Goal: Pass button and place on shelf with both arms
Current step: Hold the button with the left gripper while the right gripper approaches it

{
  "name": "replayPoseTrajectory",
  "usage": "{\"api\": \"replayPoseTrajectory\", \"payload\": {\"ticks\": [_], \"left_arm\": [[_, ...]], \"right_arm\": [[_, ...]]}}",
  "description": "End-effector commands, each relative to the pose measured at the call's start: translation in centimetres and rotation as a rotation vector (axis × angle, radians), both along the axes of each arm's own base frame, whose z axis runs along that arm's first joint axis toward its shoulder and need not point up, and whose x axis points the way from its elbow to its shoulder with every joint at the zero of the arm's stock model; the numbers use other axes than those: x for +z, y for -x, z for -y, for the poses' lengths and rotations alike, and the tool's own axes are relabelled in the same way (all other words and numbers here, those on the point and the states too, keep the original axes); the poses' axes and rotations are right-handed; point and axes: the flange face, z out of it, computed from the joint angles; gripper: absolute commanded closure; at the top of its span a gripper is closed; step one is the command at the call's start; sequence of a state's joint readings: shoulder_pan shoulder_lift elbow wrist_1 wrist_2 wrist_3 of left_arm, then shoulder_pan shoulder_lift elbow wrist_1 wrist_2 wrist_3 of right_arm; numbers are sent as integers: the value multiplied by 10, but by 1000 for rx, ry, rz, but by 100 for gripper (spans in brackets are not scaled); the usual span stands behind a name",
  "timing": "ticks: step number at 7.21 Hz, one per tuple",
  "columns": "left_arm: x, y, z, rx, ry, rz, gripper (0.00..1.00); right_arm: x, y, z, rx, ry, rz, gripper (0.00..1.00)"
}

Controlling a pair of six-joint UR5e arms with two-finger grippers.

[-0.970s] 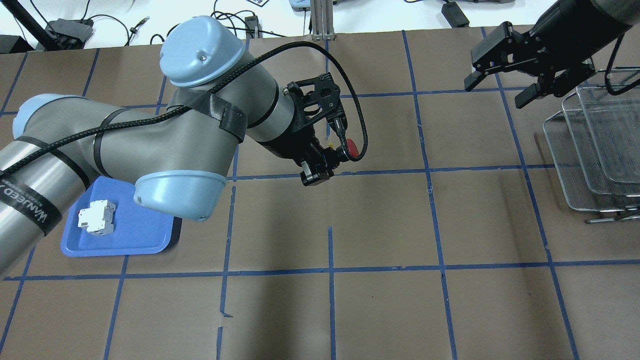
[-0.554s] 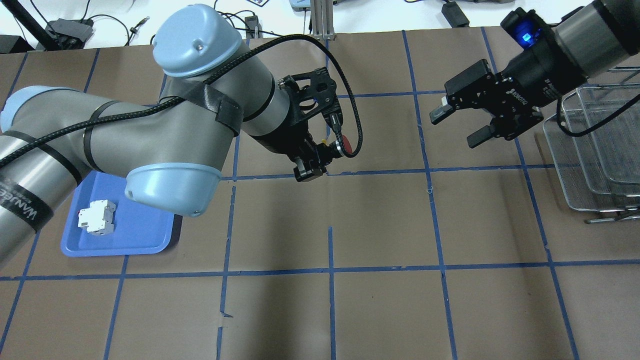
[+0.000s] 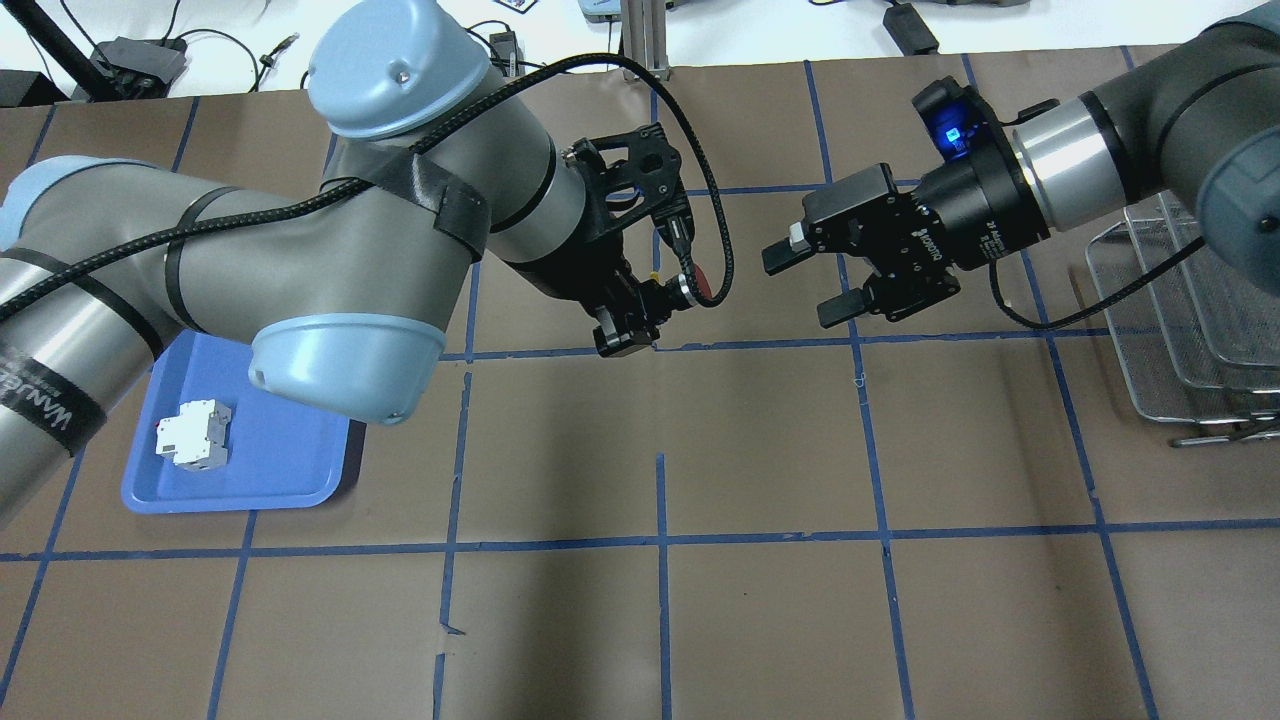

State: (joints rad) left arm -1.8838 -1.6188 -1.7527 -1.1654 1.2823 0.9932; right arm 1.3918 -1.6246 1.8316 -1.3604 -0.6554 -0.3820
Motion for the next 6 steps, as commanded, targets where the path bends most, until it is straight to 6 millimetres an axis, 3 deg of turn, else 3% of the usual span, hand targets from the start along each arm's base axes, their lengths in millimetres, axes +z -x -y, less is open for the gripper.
{"api": "replayPoseTrajectory", "payload": {"ticks": [1, 3, 5, 6], "left_arm": [[1, 2, -1, -1, 1, -4, 100], [3, 2, -2, -2, 5, -7, 100], [5, 2, -2, -4, 8, -12, 100], [7, 3, -3, -6, 9, -32, 100]], "right_arm": [[-2, -30, 1, 51, 59, 22, 0], [-3, -30, 4, 53, 84, 22, 0], [-29, -33, 0, 29, 76, 73, 8], [-27, -33, 1, -1, 60, 69, 3]]}}
